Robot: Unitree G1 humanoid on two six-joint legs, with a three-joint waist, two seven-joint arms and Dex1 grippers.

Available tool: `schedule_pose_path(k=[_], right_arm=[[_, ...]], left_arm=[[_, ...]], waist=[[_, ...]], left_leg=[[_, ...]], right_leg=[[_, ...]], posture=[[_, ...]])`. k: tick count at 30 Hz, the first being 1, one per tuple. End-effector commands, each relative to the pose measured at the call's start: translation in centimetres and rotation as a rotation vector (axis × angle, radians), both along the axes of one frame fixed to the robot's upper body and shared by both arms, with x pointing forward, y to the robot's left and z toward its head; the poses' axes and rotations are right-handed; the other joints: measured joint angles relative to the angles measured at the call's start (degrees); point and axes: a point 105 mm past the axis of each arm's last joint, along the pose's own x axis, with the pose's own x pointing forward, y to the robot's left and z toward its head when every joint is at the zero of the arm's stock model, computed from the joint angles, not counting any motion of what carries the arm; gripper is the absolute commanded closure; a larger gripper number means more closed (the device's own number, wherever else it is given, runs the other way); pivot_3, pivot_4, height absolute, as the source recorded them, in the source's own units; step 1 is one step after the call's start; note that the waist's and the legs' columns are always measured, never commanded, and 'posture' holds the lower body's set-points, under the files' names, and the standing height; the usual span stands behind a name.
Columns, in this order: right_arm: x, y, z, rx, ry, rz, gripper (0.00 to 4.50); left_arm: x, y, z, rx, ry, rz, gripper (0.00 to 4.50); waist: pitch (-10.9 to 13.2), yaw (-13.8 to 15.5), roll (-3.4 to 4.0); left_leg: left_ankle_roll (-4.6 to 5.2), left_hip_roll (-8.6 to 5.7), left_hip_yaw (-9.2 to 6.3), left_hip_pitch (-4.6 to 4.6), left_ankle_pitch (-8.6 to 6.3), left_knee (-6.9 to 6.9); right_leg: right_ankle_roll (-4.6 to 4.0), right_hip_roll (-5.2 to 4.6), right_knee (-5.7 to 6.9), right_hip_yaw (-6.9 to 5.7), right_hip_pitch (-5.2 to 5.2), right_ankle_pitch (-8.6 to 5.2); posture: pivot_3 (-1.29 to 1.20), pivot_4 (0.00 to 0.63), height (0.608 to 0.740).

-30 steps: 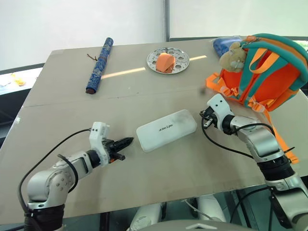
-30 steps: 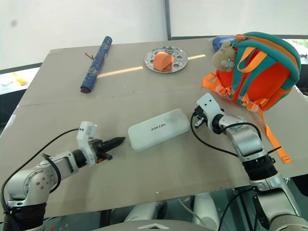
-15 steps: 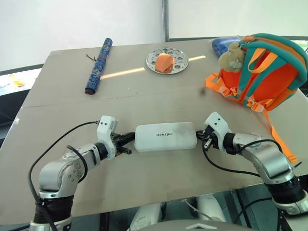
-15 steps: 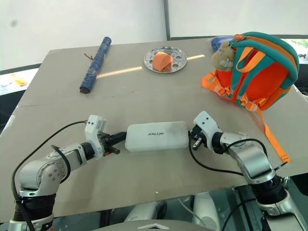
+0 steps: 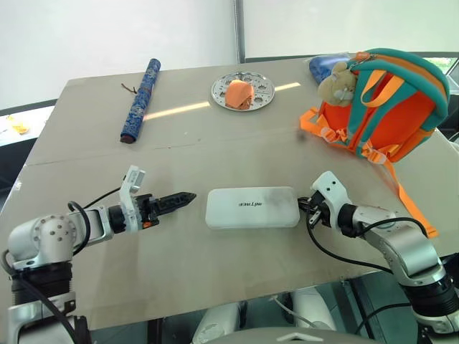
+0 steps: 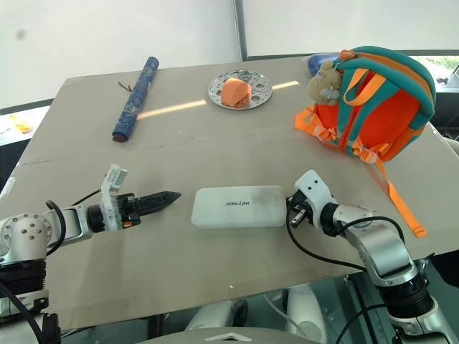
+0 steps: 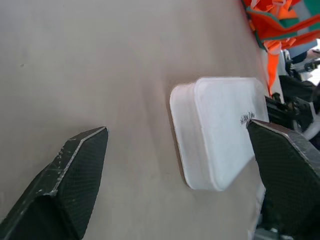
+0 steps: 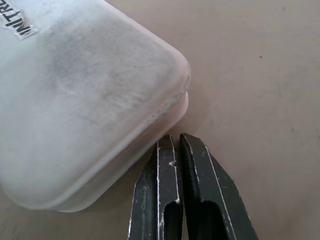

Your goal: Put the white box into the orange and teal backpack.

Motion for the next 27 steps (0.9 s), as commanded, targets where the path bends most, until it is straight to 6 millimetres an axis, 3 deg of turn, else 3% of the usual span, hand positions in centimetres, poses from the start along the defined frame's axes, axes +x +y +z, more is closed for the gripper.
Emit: schedule_pose_path(k=[1, 7, 13, 20, 23, 24, 25, 26, 27], right_arm=[[0.3, 0.3, 1.0, 0.016, -0.046, 0.010, 4.50], [0.1, 1.0, 1.2, 0.018, -0.055, 0.039, 4.50], [-0.1, 3.3, 0.8, 0.039, -0.032, 0.101, 4.50], [0.5, 3.8, 0.1, 0.053, -0.019, 0.077, 4.50], [0.8, 3.4, 0.1, 0.059, -0.023, 0.052, 4.50], [0.8, 3.3, 0.1, 0.061, -0.028, 0.046, 4.50], [0.9, 3.1, 0.2, 0.066, -0.039, 0.039, 4.50], [1.0, 3.0, 0.3, 0.073, -0.049, 0.026, 4.50], [1.1, 2.7, 0.5, 0.085, -0.052, 0.008, 4.50]], left_arm=[[-0.7, -2.2, -0.5, 0.047, 0.001, -0.122, 0.02], [-0.7, -4.4, -1.8, 0.037, 0.020, -0.172, 0.02], [-1.0, -7.0, -2.6, -0.046, 0.059, -0.225, 0.02], [-1.4, -8.2, -2.9, -0.101, 0.073, -0.250, 0.02], [-1.3, -8.2, -3.0, -0.102, 0.072, -0.242, 0.80], [-1.2, -8.2, -2.9, -0.106, 0.066, -0.237, 1.31], [-1.0, -8.1, -2.9, -0.110, 0.062, -0.229, 1.44], [-0.9, -8.0, -2.8, -0.114, 0.058, -0.219, 2.12], [-0.8, -7.9, -2.7, -0.119, 0.054, -0.210, 2.50]], waist=[[0.00, 0.15, 0.00], [-0.02, 0.62, 0.04], [-0.10, 0.87, 0.07], [-0.25, 1.51, 0.13], [-0.25, 1.55, 0.15], [-0.25, 1.56, 0.14], [-0.25, 1.58, 0.14], [-0.25, 1.68, 0.13], [-0.26, 1.73, 0.12]], left_leg=[[0.00, 0.00, 0.00, -0.01, 0.00, 0.00], [-0.01, -0.02, -0.02, -0.01, 0.00, -0.01], [0.00, -0.04, -0.02, 0.00, 0.00, 0.02], [0.00, -0.06, -0.01, 0.05, 0.00, 0.02], [0.00, -0.05, -0.01, 0.23, 0.00, 0.01], [0.00, -0.05, -0.01, 0.27, 0.00, 0.00], [0.00, -0.05, -0.01, 0.27, 0.00, 0.01], [0.00, -0.05, -0.02, 0.27, 0.00, 0.02], [0.00, -0.05, -0.03, 0.27, 0.00, 0.02]], right_leg=[[0.00, -0.01, -0.03, 0.00, 0.00, 0.00], [-0.01, -0.06, 0.00, -0.01, 0.01, 0.00], [0.00, -0.08, -0.02, -0.01, 0.05, 0.00], [0.00, -0.09, -0.03, 0.00, 0.10, 0.00], [0.00, -0.08, -0.02, 0.00, 0.31, 0.00], [0.01, -0.08, -0.02, 0.00, 0.35, -0.01], [0.01, -0.08, -0.02, 0.00, 0.36, -0.01], [0.01, -0.07, -0.02, -0.01, 0.37, -0.01], [0.01, -0.07, -0.01, -0.02, 0.37, -0.01]], posture=[[0.00, 0.150, 0.733], [0.00, 0.150, 0.733], [0.00, 0.150, 0.733], [0.00, 0.150, 0.733], [0.00, 0.150, 0.733], [0.00, 0.150, 0.733], [0.00, 0.150, 0.733], [0.00, 0.150, 0.733], [0.00, 0.150, 0.733]])
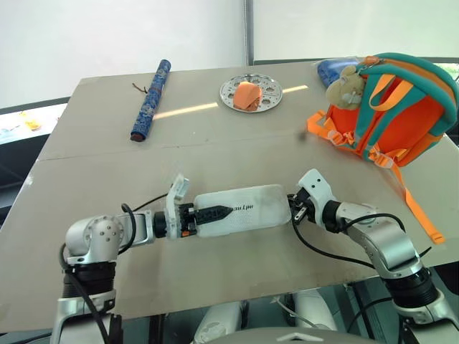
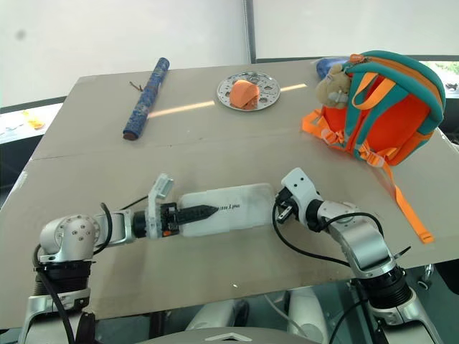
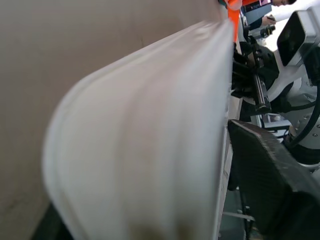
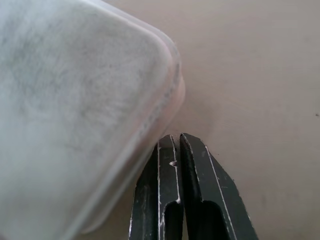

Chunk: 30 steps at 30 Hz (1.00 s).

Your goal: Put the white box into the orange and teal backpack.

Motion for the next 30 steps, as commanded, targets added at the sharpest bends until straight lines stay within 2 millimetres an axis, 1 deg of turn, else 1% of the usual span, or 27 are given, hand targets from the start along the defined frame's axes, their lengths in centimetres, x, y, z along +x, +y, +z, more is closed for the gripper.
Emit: schedule_pose_path(k=[1, 3, 4, 5, 7, 10, 13, 14, 15, 16, 17, 18, 19, 20, 22, 23, 24, 28, 29, 30], right_arm=[[-0.1, 0.3, 1.0, 0.058, -0.029, -0.007, 4.50], [-0.2, 0.0, 1.3, 0.070, -0.025, -0.013, 4.50], [-0.1, -0.2, 1.9, 0.090, -0.053, -0.033, 4.50], [0.6, -1.0, 2.9, 0.088, -0.130, -0.109, 4.25], [1.3, -1.8, 4.3, 0.117, -0.228, -0.189, 3.76], [1.7, -2.2, 5.0, 0.124, -0.264, -0.223, 2.45], [2.3, -2.9, 6.2, 0.143, -0.307, -0.270, 1.04], [2.4, -3.1, 6.5, 0.134, -0.325, -0.273, 0.57], [2.5, -3.4, 6.8, 0.130, -0.338, -0.285, 0.02], [2.6, -3.7, 7.1, 0.132, -0.345, -0.297, 0.00], [2.6, -4.0, 7.3, 0.139, -0.349, -0.312, 0.00], [2.5, -4.3, 7.5, 0.141, -0.353, -0.320, 0.00], [2.4, -4.6, 7.6, 0.127, -0.364, -0.326, 0.00], [2.2, -5.0, 7.8, 0.118, -0.374, -0.334, 0.00], [1.9, -5.8, 8.4, 0.127, -0.395, -0.362, 0.00], [1.6, -6.2, 8.9, 0.160, -0.402, -0.388, 0.00], [1.4, -6.5, 9.3, 0.183, -0.405, -0.405, 0.00], [1.1, -7.0, 9.9, 0.219, -0.407, -0.431, 0.00], [0.0, -8.8, 11.2, 0.243, -0.451, -0.491, 0.00], [-1.2, -10.5, 12.3, 0.261, -0.489, -0.559, 0.00]], left_arm=[[0.2, -0.1, -0.2, 0.018, 0.009, 0.010, 2.85], [0.4, 0.1, 0.2, -0.002, -0.001, 0.025, 3.46], [0.5, 0.3, 0.5, -0.013, -0.008, 0.037, 3.48], [1.1, 0.8, 1.1, -0.032, -0.033, 0.074, 3.48], [2.0, 1.4, 2.1, -0.061, -0.069, 0.121, 3.48], [2.7, 1.5, 3.1, -0.100, -0.101, 0.148, 3.56], [3.5, 1.4, 4.3, -0.144, -0.135, 0.177, 3.56], [3.7, 1.3, 4.7, -0.155, -0.144, 0.187, 3.56], [4.0, 1.3, 5.0, -0.167, -0.154, 0.195, 3.56], [4.1, 1.2, 5.3, -0.178, -0.162, 0.200, 3.56], [4.3, 1.2, 5.6, -0.189, -0.170, 0.204, 3.56], [4.4, 1.1, 6.0, -0.201, -0.177, 0.206, 3.56], [4.6, 1.1, 6.3, -0.213, -0.183, 0.211, 3.56], [4.8, 1.0, 6.6, -0.225, -0.189, 0.217, 3.56], [5.2, 1.0, 7.2, -0.241, -0.200, 0.232, 3.56], [5.4, 0.9, 7.4, -0.245, -0.210, 0.234, 3.56], [5.5, 0.8, 7.6, -0.246, -0.215, 0.234, 3.56], [5.6, 0.7, 7.9, -0.250, -0.218, 0.235, 3.56], [5.9, 0.4, 8.6, -0.257, -0.240, 0.227, 3.56], [6.1, 0.0, 9.3, -0.262, -0.261, 0.216, 3.56]], waist=[[-0.01, 0.07, -0.01], [0.00, -0.10, 0.00], [0.00, -0.13, 0.00], [0.00, -0.08, 0.00], [0.02, -0.11, 0.01], [0.02, -0.17, 0.00], [0.05, -0.44, 0.02], [0.06, -0.90, 0.04], [0.07, -1.58, 0.05], [0.07, -1.82, 0.05], [0.08, -1.91, 0.08], [0.08, -1.96, 0.10], [0.09, -2.03, 0.11], [0.09, -1.92, 0.11], [0.08, -1.59, 0.09], [0.08, -1.45, 0.09], [0.07, -1.13, 0.13], [0.08, -0.85, 0.16], [0.10, -0.34, 0.21], [0.12, 0.30, 0.25]], left_leg=[[0.00, 0.00, -0.02, 0.00, 0.00, 0.00], [0.00, 0.01, -0.01, 0.05, 0.00, 0.00], [0.00, 0.01, 0.02, 0.08, 0.00, -0.01], [-0.01, 0.02, 0.03, 0.09, 0.00, -0.01], [-0.01, 0.03, 0.00, 0.09, 0.00, -0.01], [-0.02, 0.04, 0.02, 0.10, 0.00, -0.01], [-0.02, 0.04, 0.01, 0.10, 0.00, -0.04], [-0.02, -0.07, -0.30, -0.01, 0.00, -0.04], [-0.08, -0.21, -0.93, -0.25, 0.04, 0.06], [-0.26, -0.63, -1.95, -0.60, 0.19, 0.17], [-0.36, -0.99, -2.60, -0.78, 0.26, 0.23], [-0.42, -1.38, -3.60, -0.93, 0.32, 0.35], [-0.51, -2.00, -5.14, -1.17, 0.37, 0.60], [-0.52, -2.33, -5.84, -1.38, 0.37, 0.91], [-0.76, -3.34, -7.36, -1.63, 0.53, 1.06], [-0.78, -3.75, -7.81, -1.68, 0.61, 1.11], [-0.79, -4.05, -8.14, -1.69, 0.68, 1.14], [-0.77, -4.58, -9.17, -1.67, 0.91, 1.09], [-0.79, -4.70, -9.34, -1.60, 0.94, 1.06], [-0.79, -4.65, -9.09, -1.53, 0.95, 1.05]], right_leg=[[0.00, 0.00, 0.00, -0.02, 0.01, 0.00], [0.00, 0.00, 0.00, -0.02, 0.05, 0.00], [0.00, 0.00, 0.01, 0.03, 0.06, 0.00], [0.00, 0.01, 0.01, 0.03, 0.08, 0.00], [0.00, 0.02, 0.01, 0.01, 0.07, 0.00], [0.00, 0.03, 0.03, 0.03, 0.06, 0.00], [0.00, 0.05, 0.00, 0.04, 0.05, 0.00], [0.01, -0.11, 0.00, -0.16, 0.10, -0.01], [0.03, -0.63, 0.05, -0.65, 0.18, -0.04], [0.03, -1.19, 0.14, -1.42, 0.26, -0.14], [0.03, -1.44, 0.21, -1.81, 0.27, -0.27], [0.03, -1.67, 0.34, -2.34, 0.33, -0.45], [0.00, -2.09, 0.70, -3.04, 0.33, -0.72], [0.01, -2.34, 1.00, -3.46, 0.31, -1.00], [0.25, -3.24, 1.67, -4.16, 0.34, -1.68], [0.39, -3.61, 2.06, -4.23, 0.38, -2.03], [0.51, -3.97, 2.19, -4.30, 0.41, -2.34], [0.79, -3.98, 2.23, -4.29, 0.80, -2.56], [0.88, -4.01, 2.23, -4.29, 0.91, -2.63], [0.90, -3.73, 2.14, -4.00, 0.82, -2.65]], posture=[[0.00, 0.150, 0.733], [0.00, 0.150, 0.733], [0.00, 0.150, 0.733], [0.00, 0.150, 0.733], [0.00, 0.150, 0.733], [0.00, 0.150, 0.733], [0.00, 0.150, 0.733], [0.00, 0.150, 0.733], [0.00, 0.150, 0.733], [0.00, 0.150, 0.733], [0.00, 0.150, 0.733], [0.00, 0.150, 0.733], [0.00, 0.150, 0.733], [0.00, 0.150, 0.733], [0.00, 0.150, 0.733], [0.00, 0.150, 0.733], [0.00, 0.150, 0.733], [0.00, 0.150, 0.733], [0.00, 0.150, 0.733], [0.00, 0.150, 0.733]])
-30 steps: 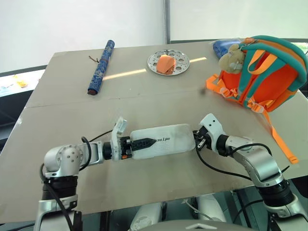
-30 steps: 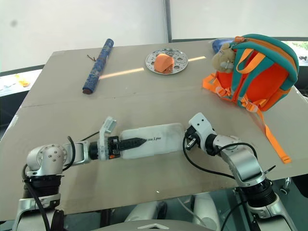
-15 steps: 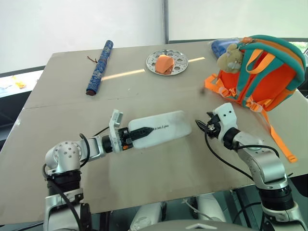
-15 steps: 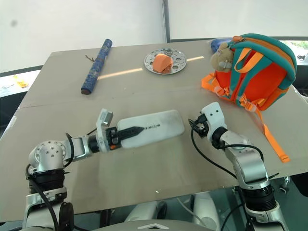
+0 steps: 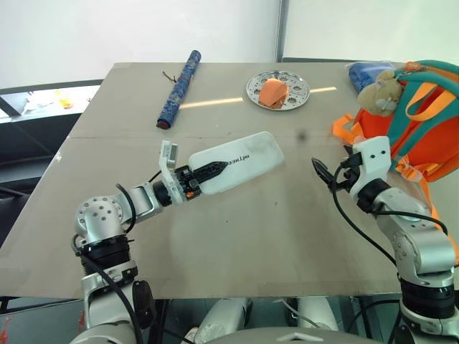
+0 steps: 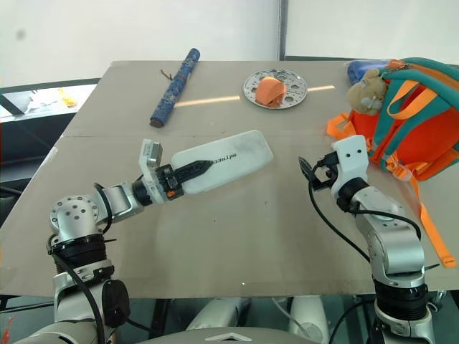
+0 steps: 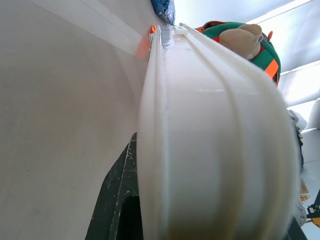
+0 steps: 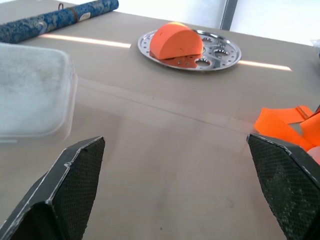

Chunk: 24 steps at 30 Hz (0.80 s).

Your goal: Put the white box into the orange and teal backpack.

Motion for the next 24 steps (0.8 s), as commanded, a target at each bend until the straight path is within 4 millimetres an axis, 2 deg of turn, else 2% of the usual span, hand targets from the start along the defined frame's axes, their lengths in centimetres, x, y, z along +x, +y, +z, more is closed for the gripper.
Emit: schedule_pose_path(k=[1, 4, 7, 9, 14, 20, 24], right_arm=[[-3.4, -4.8, 4.3, 0.060, -0.146, -0.193, 0.00], [-5.8, -8.3, 3.9, 0.037, -0.075, -0.370, 0.00], [-7.5, -9.7, 4.0, 0.043, -0.036, -0.408, 0.00], [-7.6, -10.4, 4.4, 0.056, -0.025, -0.411, 0.00], [-4.8, -11.0, 6.0, 0.131, -0.035, -0.351, 0.00], [-0.2, -8.8, 6.9, 0.203, -0.011, -0.166, 0.00], [3.6, -9.3, 7.4, 0.157, -0.033, -0.179, 0.00]], left_arm=[[0.5, -0.8, 3.6, -0.050, -0.131, -0.028, 3.56], [0.3, -1.4, 4.8, -0.052, -0.173, -0.058, 3.56], [0.0, -1.8, 5.7, -0.052, -0.210, -0.096, 3.56], [-0.1, -2.1, 6.0, -0.038, -0.228, -0.121, 3.56], [-0.4, -2.7, 7.0, 0.029, -0.334, -0.163, 3.56], [-0.2, -2.5, 7.8, 0.079, -0.399, -0.173, 3.56], [-0.4, -1.8, 7.6, 0.106, -0.409, -0.148, 3.56]], waist=[[0.03, 1.66, 0.03], [0.01, 2.06, 0.02], [0.00, 1.82, 0.01], [0.01, 1.49, 0.03], [0.05, 0.95, -0.03], [0.04, 0.39, -0.05], [0.04, 0.08, -0.05]], left_leg=[[0.00, 0.01, 0.15, -0.02, 0.00, -0.05], [0.03, 0.25, 0.80, -0.09, -0.02, -0.13], [0.11, 0.61, 1.72, 0.02, -0.07, -0.28], [0.19, 0.78, 2.16, 0.10, -0.12, -0.28], [0.53, 1.18, 3.40, 0.70, -0.34, -0.48], [0.64, 1.43, 4.08, 0.93, -0.41, -0.88], [0.71, 1.64, 4.58, 0.91, -0.45, -1.00]], right_leg=[[0.01, 0.13, -0.03, 0.39, -0.10, 0.01], [0.02, 0.42, -0.05, 1.20, -0.40, 0.01], [0.03, 0.60, -0.02, 1.85, -0.58, 0.02], [0.03, 0.82, -0.01, 2.26, -0.68, 0.04], [0.14, 1.30, -0.12, 2.96, -0.58, 0.12], [0.11, 1.39, -0.26, 3.46, -0.67, 0.17], [0.11, 1.40, -0.48, 3.64, -0.73, 0.18]], posture=[[0.00, 0.150, 0.733], [0.00, 0.150, 0.733], [0.00, 0.150, 0.733], [0.00, 0.150, 0.733], [0.00, 0.150, 0.733], [0.00, 0.150, 0.733], [0.00, 0.150, 0.733]])
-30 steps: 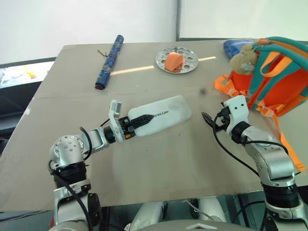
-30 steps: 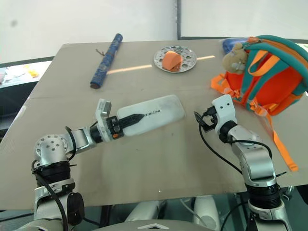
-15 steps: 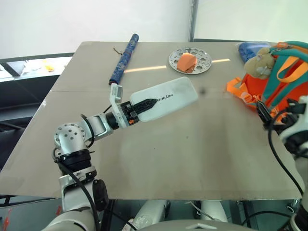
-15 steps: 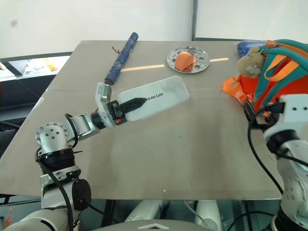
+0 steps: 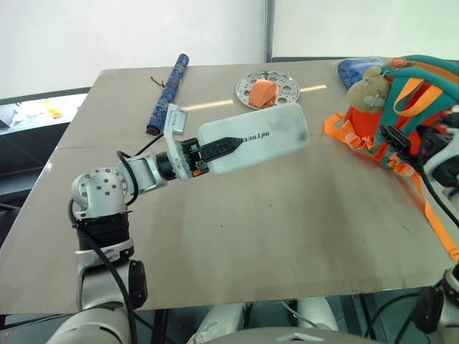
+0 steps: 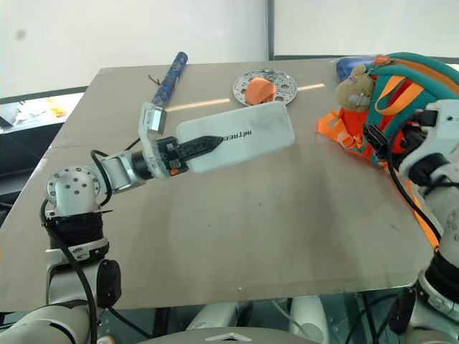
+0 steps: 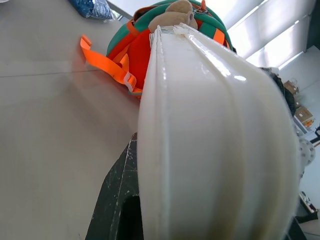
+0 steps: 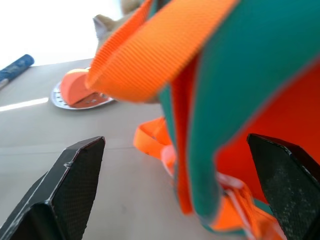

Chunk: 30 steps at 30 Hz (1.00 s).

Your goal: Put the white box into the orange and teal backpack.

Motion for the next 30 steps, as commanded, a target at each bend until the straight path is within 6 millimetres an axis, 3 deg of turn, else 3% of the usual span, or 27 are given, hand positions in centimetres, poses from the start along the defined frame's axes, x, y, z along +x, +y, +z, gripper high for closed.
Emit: schedule_pose_path(k=[1, 3, 7, 10, 12, 19, 23, 26, 30], right_arm=[[2.4, -1.2, 1.2, -0.063, -0.061, -0.045, 0.00], [3.5, -1.7, 1.3, -0.076, -0.068, -0.061, 0.55], [5.1, -1.5, 1.9, -0.154, -0.105, -0.041, 2.17], [5.4, 0.1, 2.5, -0.202, -0.149, 0.053, 3.74], [5.2, 1.9, 3.6, -0.216, -0.210, 0.159, 4.39], [2.9, 7.7, 7.7, -0.236, -0.407, 0.499, 4.39], [0.6, 11.5, 9.3, -0.209, -0.485, 0.716, 4.39], [-1.3, 13.7, 9.0, -0.211, -0.482, 0.853, 4.39], [-3.0, 15.2, 6.5, -0.245, -0.399, 0.958, 4.39]], left_arm=[[-0.7, 0.6, 1.4, 0.010, -0.092, 0.014, 3.56], [-0.9, 0.9, 1.2, 0.018, -0.093, 0.026, 3.56], [-1.1, 2.0, 0.8, 0.028, -0.089, 0.082, 3.56], [-1.0, 2.5, 0.7, 0.023, -0.091, 0.123, 3.56], [-0.7, 3.1, 0.8, 0.020, -0.111, 0.171, 3.56], [0.8, 5.1, 1.7, -0.018, -0.174, 0.339, 3.56], [1.2, 5.6, 2.2, -0.035, -0.205, 0.374, 3.56], [1.0, 5.7, 2.7, -0.047, -0.227, 0.368, 3.56], [-0.1, 5.8, 3.4, -0.023, -0.288, 0.328, 3.56]], waist=[[0.00, -0.18, 0.00], [0.00, -0.20, 0.00], [0.01, -0.21, 0.01], [0.01, -0.29, 0.01], [0.01, -0.38, 0.01], [0.07, -1.07, 0.05], [0.08, -1.47, 0.06], [0.08, -1.44, 0.06], [0.07, -1.39, 0.05]], left_leg=[[0.02, 0.00, 0.09, 0.00, -0.01, -0.02], [0.02, 0.01, 0.16, 0.00, -0.01, -0.08], [0.02, 0.06, 0.17, -0.05, -0.01, -0.12], [0.02, 0.06, 0.19, -0.05, -0.01, -0.13], [0.03, 0.09, 0.21, -0.05, -0.01, -0.13], [0.03, 0.13, 0.20, -0.05, -0.02, -0.13], [0.03, 0.23, 0.22, -0.08, -0.02, -0.14], [0.02, 0.30, 0.20, -0.18, -0.02, -0.13], [0.03, 0.31, 0.14, -0.49, -0.02, -0.05]], right_leg=[[0.00, 0.08, -0.04, 0.08, -0.04, 0.00], [0.00, 0.15, -0.16, 0.14, -0.06, 0.00], [0.02, 0.22, -0.34, 0.14, -0.06, 0.02], [0.11, 0.29, -0.43, 0.21, -0.06, 0.13], [0.12, 0.32, -0.43, 0.23, -0.06, 0.15], [0.11, 0.38, -0.50, 0.26, -0.06, 0.31], [0.11, 0.39, -0.56, 0.28, -0.09, 0.31], [0.10, 0.39, -0.61, 0.24, -0.16, 0.31], [0.10, 0.54, -0.63, 0.14, -0.37, 0.31]], posture=[[0.00, 0.150, 0.733], [0.00, 0.150, 0.733], [0.00, 0.150, 0.733], [0.00, 0.150, 0.733], [0.00, 0.150, 0.733], [0.00, 0.150, 0.733], [0.00, 0.150, 0.733], [0.00, 0.150, 0.733], [0.00, 0.150, 0.733]])
